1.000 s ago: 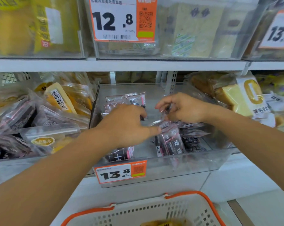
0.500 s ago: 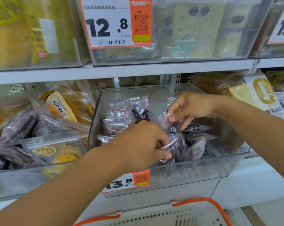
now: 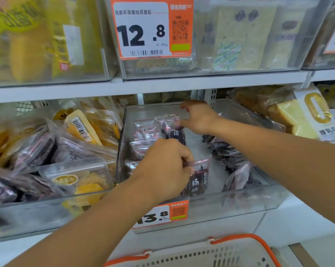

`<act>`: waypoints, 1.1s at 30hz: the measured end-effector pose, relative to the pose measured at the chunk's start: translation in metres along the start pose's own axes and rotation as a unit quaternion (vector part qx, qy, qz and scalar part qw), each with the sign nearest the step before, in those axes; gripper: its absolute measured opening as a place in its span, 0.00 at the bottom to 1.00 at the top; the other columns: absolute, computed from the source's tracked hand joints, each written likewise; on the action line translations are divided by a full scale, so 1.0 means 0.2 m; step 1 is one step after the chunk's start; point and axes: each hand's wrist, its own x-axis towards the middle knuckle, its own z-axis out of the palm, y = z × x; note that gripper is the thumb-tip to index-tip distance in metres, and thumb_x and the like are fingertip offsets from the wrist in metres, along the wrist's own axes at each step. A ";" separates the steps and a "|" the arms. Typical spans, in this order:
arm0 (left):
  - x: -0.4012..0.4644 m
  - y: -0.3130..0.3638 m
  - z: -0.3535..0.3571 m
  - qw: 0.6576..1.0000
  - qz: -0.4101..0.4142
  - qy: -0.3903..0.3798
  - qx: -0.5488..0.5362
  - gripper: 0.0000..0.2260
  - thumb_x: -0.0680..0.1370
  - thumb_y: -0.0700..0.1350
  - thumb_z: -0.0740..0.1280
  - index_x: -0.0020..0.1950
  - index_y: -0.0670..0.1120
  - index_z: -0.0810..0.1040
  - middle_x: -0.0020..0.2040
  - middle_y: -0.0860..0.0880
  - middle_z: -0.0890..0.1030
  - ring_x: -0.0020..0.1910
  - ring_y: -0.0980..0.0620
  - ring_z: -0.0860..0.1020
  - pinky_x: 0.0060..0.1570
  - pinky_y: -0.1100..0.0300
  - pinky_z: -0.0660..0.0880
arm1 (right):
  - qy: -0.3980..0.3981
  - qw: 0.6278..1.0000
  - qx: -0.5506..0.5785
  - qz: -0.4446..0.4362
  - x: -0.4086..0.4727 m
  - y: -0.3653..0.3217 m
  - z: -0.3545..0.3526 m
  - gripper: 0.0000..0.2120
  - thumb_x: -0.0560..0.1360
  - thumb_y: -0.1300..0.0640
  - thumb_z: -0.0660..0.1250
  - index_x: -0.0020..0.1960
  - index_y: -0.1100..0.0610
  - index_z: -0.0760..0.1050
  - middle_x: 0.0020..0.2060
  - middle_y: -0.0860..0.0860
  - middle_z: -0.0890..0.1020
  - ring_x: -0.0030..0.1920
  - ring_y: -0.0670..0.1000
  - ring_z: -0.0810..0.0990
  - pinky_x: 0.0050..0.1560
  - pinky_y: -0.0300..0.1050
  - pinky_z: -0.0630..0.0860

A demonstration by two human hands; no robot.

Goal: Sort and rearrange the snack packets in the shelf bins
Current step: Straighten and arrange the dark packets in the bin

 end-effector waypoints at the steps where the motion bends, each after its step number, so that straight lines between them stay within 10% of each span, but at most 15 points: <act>1: 0.00 0.00 0.01 1.000 -0.015 0.023 -0.013 0.02 0.74 0.44 0.74 0.43 0.51 0.86 0.38 0.56 0.83 0.39 0.59 0.81 0.43 0.68 0.77 | -0.001 0.999 0.039 -0.001 -0.07 -0.01 -0.05 0.25 0.77 0.44 0.70 0.67 0.58 0.74 0.62 0.54 0.79 0.61 0.56 0.77 0.58 0.45 0.73; 4: -0.02 0.00 0.02 0.994 -0.055 0.080 -0.043 0.06 0.73 0.41 0.73 0.43 0.52 0.87 0.37 0.58 0.83 0.37 0.61 0.79 0.35 0.79 0.68 | -0.204 0.942 0.263 -0.036 -0.31 0.00 -0.24 0.24 0.73 0.37 0.69 0.58 0.55 0.81 0.53 0.51 0.85 0.54 0.51 0.84 0.52 0.44 0.80; 7: -0.03 0.01 0.01 0.991 -0.060 0.103 -0.063 0.05 0.73 0.42 0.75 0.44 0.52 0.87 0.38 0.58 0.84 0.37 0.62 0.80 0.37 0.76 0.72 | -0.358 0.891 0.256 -0.113 -0.46 0.01 -0.28 0.20 0.72 0.49 0.76 0.59 0.57 0.81 0.54 0.51 0.86 0.50 0.46 0.85 0.51 0.39 0.80; 11: -0.05 0.02 -0.03 0.989 -0.053 0.128 -0.043 0.03 0.74 0.47 0.74 0.47 0.51 0.85 0.40 0.56 0.83 0.38 0.60 0.80 0.44 0.63 0.78 | -0.236 0.936 0.221 -0.139 -0.43 0.02 -0.16 0.06 0.73 0.59 0.76 0.50 0.58 0.85 0.39 0.52 0.87 0.37 0.49 0.83 0.42 0.44 0.81; 14: -0.06 0.02 -0.07 0.987 -0.040 0.109 0.109 0.21 0.73 0.60 0.70 0.62 0.53 0.78 0.57 0.53 0.80 0.57 0.53 0.77 0.58 0.56 0.75 | -0.173 0.948 0.259 -0.071 -0.34 0.06 -0.14 0.05 0.73 0.62 0.76 0.48 0.56 0.85 0.38 0.46 0.85 0.35 0.44 0.82 0.38 0.43 0.83; 19: -0.06 0.03 -0.11 0.971 -0.123 -0.124 0.164 0.43 0.72 0.74 0.57 0.81 0.52 0.56 0.82 0.51 0.51 0.79 0.49 0.53 0.76 0.53 0.52 | -0.051 0.986 0.159 -0.027 -0.14 0.08 -0.04 0.09 0.72 0.60 0.77 0.52 0.58 0.85 0.45 0.46 0.85 0.43 0.44 0.80 0.54 0.44 0.79; 22: -0.03 0.06 -0.13 0.973 -0.135 -0.138 0.125 0.40 0.73 0.74 0.56 0.79 0.54 0.59 0.79 0.52 0.60 0.75 0.50 0.62 0.73 0.54 0.61 | -0.009 0.984 0.176 -0.010 -0.08 0.03 0.04 0.12 0.71 0.59 0.78 0.54 0.58 0.84 0.55 0.51 0.85 0.50 0.45 0.79 0.54 0.38 0.72; 25: 0.05 0.09 -0.17 0.986 -0.123 -0.048 0.098 0.25 0.78 0.65 0.62 0.68 0.50 0.74 0.62 0.51 0.77 0.55 0.51 0.74 0.53 0.59 0.70 | 0.008 0.992 0.125 0.022 -0.07 0.01 0.10 0.11 0.72 0.52 0.78 0.46 0.58 0.81 0.45 0.53 0.83 0.49 0.53 0.81 0.49 0.42 0.74; 28: 0.24 0.05 -0.21 0.977 -0.107 0.003 0.186 0.23 0.76 0.60 0.68 0.63 0.45 0.76 0.57 0.46 0.81 0.53 0.46 0.78 0.54 0.51 0.77 | -0.006 0.991 0.119 0.054 -0.10 0.05 0.12 0.18 0.74 0.46 0.75 0.46 0.63 0.80 0.40 0.57 0.82 0.44 0.56 0.83 0.45 0.47 0.78; 33: 0.52 -0.07 -0.09 0.935 -0.174 -0.112 0.287 0.27 0.67 0.61 0.78 0.58 0.46 0.77 0.58 0.47 0.80 0.52 0.47 0.77 0.47 0.54 0.75 | -0.077 0.957 0.260 0.100 -0.15 0.11 0.13 0.26 0.67 0.49 0.82 0.53 0.66 0.79 0.46 0.62 0.84 0.45 0.58 0.86 0.51 0.58 0.83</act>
